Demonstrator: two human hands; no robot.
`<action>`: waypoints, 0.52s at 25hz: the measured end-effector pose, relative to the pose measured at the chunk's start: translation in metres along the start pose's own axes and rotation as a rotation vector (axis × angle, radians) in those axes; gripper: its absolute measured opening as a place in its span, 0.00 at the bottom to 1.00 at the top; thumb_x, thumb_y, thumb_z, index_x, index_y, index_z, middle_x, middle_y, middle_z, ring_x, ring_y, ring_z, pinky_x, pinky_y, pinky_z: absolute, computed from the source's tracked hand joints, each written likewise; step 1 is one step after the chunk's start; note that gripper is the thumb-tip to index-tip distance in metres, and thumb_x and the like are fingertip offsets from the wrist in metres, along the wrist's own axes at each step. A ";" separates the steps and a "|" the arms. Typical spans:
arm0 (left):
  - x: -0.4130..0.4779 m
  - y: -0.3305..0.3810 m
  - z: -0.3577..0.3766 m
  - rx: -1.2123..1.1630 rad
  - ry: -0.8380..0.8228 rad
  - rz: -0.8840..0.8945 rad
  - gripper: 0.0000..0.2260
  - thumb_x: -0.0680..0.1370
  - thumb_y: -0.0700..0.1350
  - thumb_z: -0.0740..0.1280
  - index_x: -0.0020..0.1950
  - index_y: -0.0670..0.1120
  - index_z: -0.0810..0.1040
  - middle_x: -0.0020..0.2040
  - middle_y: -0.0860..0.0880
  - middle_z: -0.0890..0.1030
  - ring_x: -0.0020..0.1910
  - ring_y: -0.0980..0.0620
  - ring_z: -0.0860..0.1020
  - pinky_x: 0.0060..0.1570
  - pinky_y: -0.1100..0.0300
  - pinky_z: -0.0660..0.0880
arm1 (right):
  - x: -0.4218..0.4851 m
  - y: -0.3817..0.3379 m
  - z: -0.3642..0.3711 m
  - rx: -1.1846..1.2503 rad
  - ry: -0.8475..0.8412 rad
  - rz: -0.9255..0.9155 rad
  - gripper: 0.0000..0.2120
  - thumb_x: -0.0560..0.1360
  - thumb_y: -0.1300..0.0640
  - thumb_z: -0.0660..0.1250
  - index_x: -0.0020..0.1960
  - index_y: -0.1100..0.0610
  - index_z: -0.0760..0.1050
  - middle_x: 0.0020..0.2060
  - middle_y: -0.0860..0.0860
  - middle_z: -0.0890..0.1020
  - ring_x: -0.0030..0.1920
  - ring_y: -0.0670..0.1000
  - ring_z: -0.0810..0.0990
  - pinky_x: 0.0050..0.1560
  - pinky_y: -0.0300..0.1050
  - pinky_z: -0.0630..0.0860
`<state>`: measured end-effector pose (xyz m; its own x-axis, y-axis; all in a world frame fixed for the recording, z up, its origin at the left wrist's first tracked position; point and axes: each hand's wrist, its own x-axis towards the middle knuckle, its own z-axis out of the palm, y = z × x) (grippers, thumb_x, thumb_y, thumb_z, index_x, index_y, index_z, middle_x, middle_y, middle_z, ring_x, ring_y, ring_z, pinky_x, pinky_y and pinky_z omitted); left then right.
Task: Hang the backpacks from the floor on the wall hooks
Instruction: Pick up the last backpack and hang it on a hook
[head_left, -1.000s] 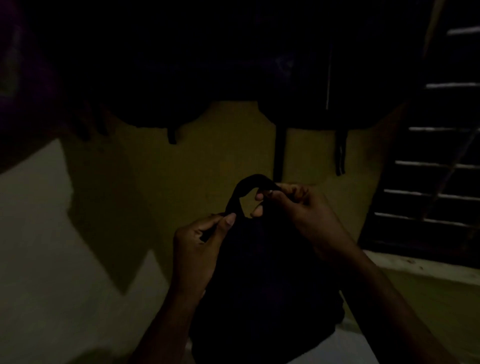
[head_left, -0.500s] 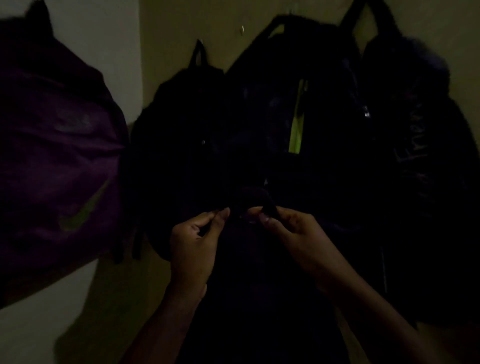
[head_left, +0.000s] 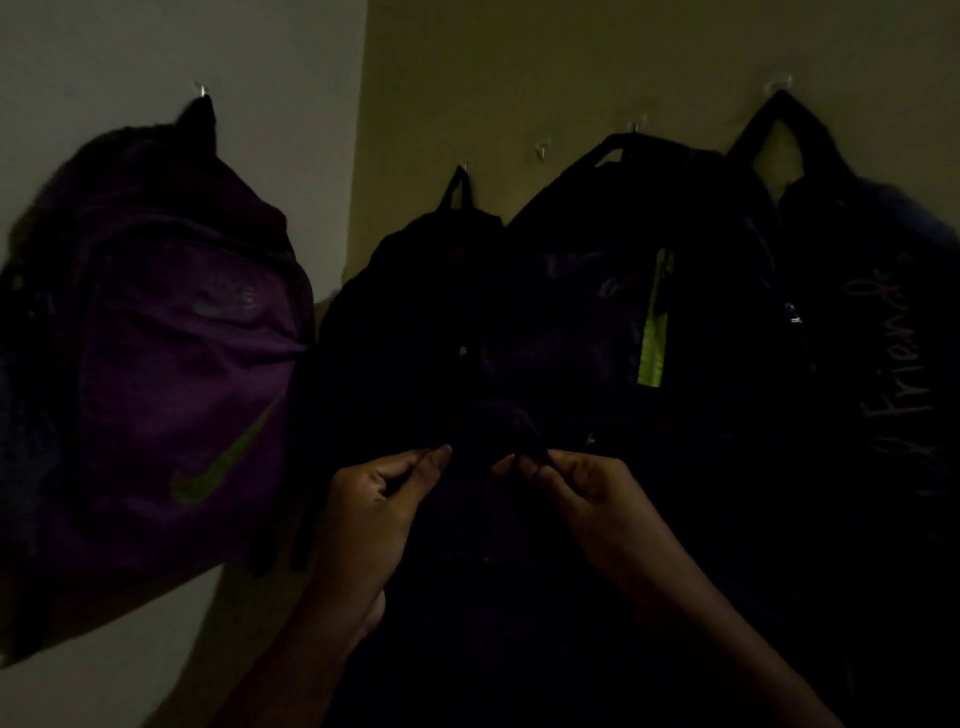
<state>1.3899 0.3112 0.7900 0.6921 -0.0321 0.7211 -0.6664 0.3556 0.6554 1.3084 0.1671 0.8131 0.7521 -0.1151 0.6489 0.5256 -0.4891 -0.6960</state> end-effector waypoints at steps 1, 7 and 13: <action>0.001 0.001 -0.011 -0.006 -0.010 -0.015 0.13 0.73 0.41 0.69 0.31 0.55 0.84 0.33 0.58 0.86 0.36 0.61 0.84 0.32 0.72 0.77 | 0.002 -0.002 0.010 -0.005 -0.002 0.006 0.14 0.78 0.57 0.59 0.40 0.47 0.81 0.41 0.44 0.85 0.45 0.41 0.83 0.44 0.33 0.79; 0.053 0.019 -0.059 -0.019 -0.068 -0.027 0.08 0.73 0.42 0.69 0.36 0.53 0.83 0.31 0.60 0.84 0.35 0.64 0.83 0.34 0.74 0.76 | 0.043 -0.035 0.062 -0.061 0.077 -0.001 0.15 0.78 0.55 0.60 0.37 0.47 0.80 0.39 0.46 0.85 0.45 0.47 0.83 0.48 0.42 0.80; 0.152 0.044 -0.048 0.027 -0.086 0.121 0.11 0.75 0.46 0.68 0.53 0.42 0.83 0.48 0.47 0.84 0.48 0.52 0.81 0.51 0.61 0.78 | 0.126 -0.083 0.061 -0.373 0.281 -0.009 0.11 0.79 0.54 0.59 0.45 0.46 0.79 0.56 0.52 0.82 0.46 0.45 0.81 0.41 0.31 0.77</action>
<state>1.4790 0.3671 0.9181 0.5806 -0.0707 0.8111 -0.7517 0.3362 0.5674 1.3835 0.2457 0.9345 0.5839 -0.3143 0.7485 0.3144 -0.7625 -0.5655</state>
